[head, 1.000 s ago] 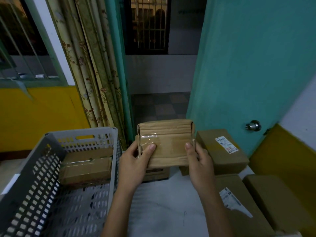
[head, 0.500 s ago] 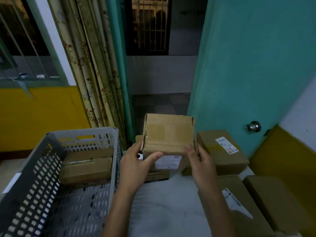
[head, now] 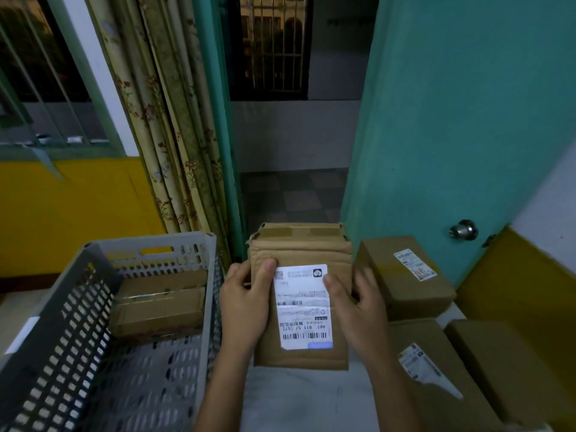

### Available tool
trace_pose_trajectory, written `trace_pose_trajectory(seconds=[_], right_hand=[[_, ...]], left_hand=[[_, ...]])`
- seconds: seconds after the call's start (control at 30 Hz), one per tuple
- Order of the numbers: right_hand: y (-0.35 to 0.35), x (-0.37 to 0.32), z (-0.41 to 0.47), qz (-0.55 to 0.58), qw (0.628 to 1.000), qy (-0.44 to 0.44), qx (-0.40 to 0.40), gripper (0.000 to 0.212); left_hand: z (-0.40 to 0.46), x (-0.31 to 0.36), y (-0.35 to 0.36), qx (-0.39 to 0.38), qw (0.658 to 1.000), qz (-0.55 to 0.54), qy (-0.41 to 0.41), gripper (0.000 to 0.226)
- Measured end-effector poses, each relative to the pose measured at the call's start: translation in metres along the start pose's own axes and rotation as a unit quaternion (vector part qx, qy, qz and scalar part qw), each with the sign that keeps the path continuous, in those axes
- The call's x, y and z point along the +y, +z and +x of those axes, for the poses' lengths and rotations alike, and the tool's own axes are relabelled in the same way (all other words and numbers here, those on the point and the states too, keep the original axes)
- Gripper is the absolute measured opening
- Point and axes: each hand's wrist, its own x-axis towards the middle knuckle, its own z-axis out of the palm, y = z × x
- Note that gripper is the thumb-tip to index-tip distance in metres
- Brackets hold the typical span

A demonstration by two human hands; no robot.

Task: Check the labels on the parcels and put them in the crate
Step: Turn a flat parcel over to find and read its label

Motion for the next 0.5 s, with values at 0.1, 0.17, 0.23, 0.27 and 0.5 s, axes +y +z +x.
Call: trace_pose_trajectory(seconds=[0.1,0.17,0.23,0.27,0.5], right_hand=[[0.004,0.005,-0.001,0.019,0.999,0.025,-0.004,0.050],[0.005,0.004,-0.001,0.068,0.995,0.069,-0.005,0.062],[0.005,-0.001,0.000,0.092,0.990,0.106,0.003,0.052],[0.004,-0.004,0.000,0.095,0.989,0.110,0.016,0.045],[0.000,-0.010,0.004,0.100,0.990,0.090,0.033,0.028]], left_hand=[[0.000,0.002,-0.003,-0.050,0.998,-0.036,-0.025,0.025],[-0.004,0.004,-0.002,-0.107,0.991,-0.080,-0.032,0.027],[-0.006,0.000,-0.001,-0.138,0.986,-0.091,-0.027,0.040],[-0.007,-0.003,0.000,-0.146,0.986,-0.082,-0.015,0.044],[-0.011,-0.010,0.010,-0.048,0.996,-0.071,0.011,0.038]])
